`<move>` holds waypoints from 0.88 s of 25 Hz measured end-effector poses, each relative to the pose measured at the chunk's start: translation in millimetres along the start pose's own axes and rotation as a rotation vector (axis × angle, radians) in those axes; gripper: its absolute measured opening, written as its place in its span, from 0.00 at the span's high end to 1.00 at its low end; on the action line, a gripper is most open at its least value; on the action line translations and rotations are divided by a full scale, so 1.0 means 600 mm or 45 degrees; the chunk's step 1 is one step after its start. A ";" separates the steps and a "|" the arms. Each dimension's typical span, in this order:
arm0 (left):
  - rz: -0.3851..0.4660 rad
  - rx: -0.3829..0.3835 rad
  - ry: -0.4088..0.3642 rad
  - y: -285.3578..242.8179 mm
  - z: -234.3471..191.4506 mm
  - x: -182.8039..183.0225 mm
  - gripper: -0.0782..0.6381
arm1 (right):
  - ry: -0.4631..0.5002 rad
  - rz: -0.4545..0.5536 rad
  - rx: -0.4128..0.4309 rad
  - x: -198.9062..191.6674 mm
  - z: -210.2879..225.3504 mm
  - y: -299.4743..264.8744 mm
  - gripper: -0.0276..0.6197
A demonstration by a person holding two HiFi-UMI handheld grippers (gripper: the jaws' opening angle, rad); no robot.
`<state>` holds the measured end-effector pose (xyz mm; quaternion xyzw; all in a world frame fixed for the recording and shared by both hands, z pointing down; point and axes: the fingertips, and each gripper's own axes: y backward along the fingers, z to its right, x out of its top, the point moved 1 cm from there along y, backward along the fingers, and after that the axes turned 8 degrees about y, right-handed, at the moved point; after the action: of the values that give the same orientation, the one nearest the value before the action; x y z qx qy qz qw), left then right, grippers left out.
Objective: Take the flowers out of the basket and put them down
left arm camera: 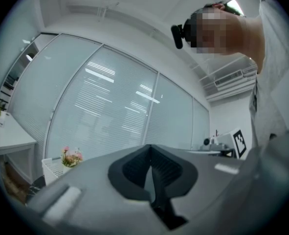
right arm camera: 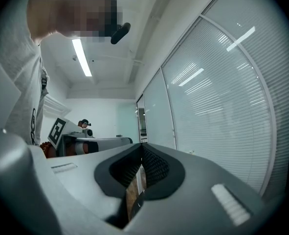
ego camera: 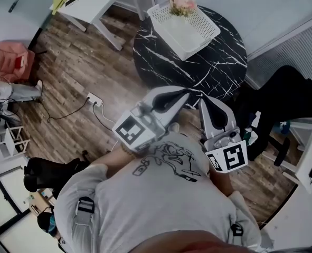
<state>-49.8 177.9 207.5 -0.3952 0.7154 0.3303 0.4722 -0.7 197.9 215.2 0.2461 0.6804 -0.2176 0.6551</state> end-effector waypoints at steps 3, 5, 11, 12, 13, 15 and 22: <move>0.006 -0.002 0.009 -0.014 -0.031 0.012 0.89 | 0.000 -0.006 0.001 -0.002 0.017 -0.030 0.95; 0.005 -0.002 0.019 -0.023 -0.053 0.019 0.89 | 0.000 -0.009 -0.002 -0.004 0.030 -0.052 0.95; -0.009 -0.011 0.029 -0.050 -0.127 0.036 0.89 | -0.004 -0.026 -0.005 -0.014 0.068 -0.123 0.95; -0.014 -0.013 0.026 -0.054 -0.140 0.039 0.89 | -0.007 -0.027 -0.006 -0.015 0.074 -0.135 0.95; -0.021 -0.014 0.026 -0.058 -0.154 0.041 0.89 | -0.009 -0.028 -0.008 -0.016 0.080 -0.148 0.95; -0.023 -0.016 0.034 -0.066 -0.180 0.051 0.89 | -0.010 -0.031 -0.014 -0.017 0.093 -0.174 0.95; -0.032 -0.049 0.044 -0.080 -0.257 0.083 0.89 | -0.006 -0.037 -0.053 -0.015 0.120 -0.253 0.95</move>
<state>-83.6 12.2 207.6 -0.4188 0.7119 0.3312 0.4562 -38.2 34.2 216.9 0.2218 0.6868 -0.2134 0.6584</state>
